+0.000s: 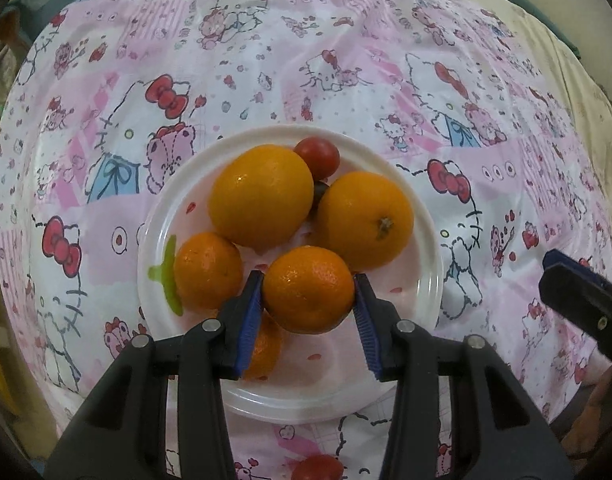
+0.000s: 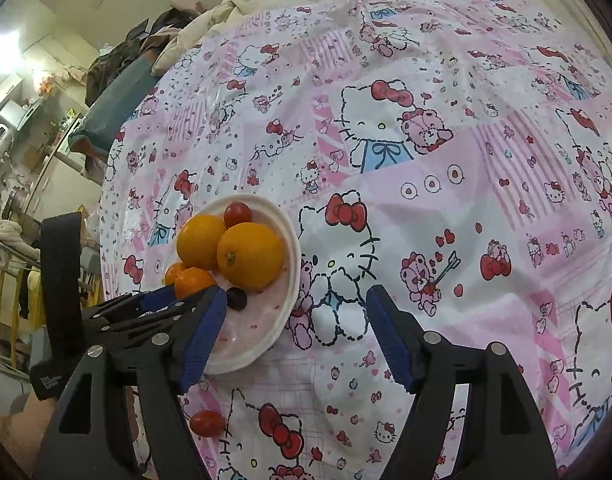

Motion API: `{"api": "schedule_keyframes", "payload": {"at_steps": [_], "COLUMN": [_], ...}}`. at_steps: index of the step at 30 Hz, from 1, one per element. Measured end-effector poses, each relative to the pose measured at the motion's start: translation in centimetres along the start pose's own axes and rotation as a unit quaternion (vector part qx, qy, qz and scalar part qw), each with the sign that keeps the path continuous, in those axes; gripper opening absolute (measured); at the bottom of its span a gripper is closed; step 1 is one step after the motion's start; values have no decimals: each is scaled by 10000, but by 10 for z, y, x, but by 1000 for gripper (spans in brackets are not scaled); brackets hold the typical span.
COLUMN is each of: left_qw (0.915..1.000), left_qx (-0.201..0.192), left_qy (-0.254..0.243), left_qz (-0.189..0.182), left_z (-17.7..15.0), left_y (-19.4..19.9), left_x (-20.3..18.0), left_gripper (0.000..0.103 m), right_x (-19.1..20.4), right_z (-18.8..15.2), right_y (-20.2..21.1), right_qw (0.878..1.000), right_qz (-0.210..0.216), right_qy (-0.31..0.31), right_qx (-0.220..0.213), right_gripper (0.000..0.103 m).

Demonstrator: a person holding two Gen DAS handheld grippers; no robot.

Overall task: Organize fruits
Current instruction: 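Drop the dark berry onto the plate with the right gripper while the left places the mandarin, then grasp the remaining red tomato with the right gripper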

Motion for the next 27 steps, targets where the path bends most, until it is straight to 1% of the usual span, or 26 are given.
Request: {"api": "schedule_keyframes", "payload": {"at_steps": [4,8,9,10,11,12,15,22,27], "left_qw": [9999,9998,9998,9998,9999,9998,9997,9987,9973], "left_qx": [-4,106,124,90,-22,-111,-201,-417,-644], "left_qy": [-111,-125,-119,-91,-32,6,-1,19,141], "left_qz": [69,87,115,144,161,168,149,277,317], "left_z": [0,-3,-3,-4,-3,-3,-2,-5,-14], "left_y": [1,-1,-1,1,5,8,16,38,63], "left_x": [-2,-3,-3,-2,0,1,4,14,27], "left_gripper": [41,42,48,64,76,78,79,79,79], "right_x": [2,2,2,2,3,3,5,9,17], "right_z": [-1,-2,-2,-1,-1,-1,-1,-1,-7], "right_y": [-1,-1,-1,0,0,1,1,6,12], "right_qw": [10000,10000,10000,10000,10000,10000,10000,9999,9998], "right_qz": [28,8,12,17,18,21,34,57,138], "right_qy": [3,3,1,5,12,19,37,96,146], "right_qx": [6,14,7,2,0,-6,-10,-63,-92], "right_gripper": [75,75,75,75,75,75,75,75,75]}}
Point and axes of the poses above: each gripper's, at about its wrist camera, not at the fingertips, and y roughly against the way its jaws point, x to its left, z to its top, the point moved 1 cm from there along -y, roughly the way its jaws point, and after that the axes turned 11 degrees about z, right-handed, at the moved point
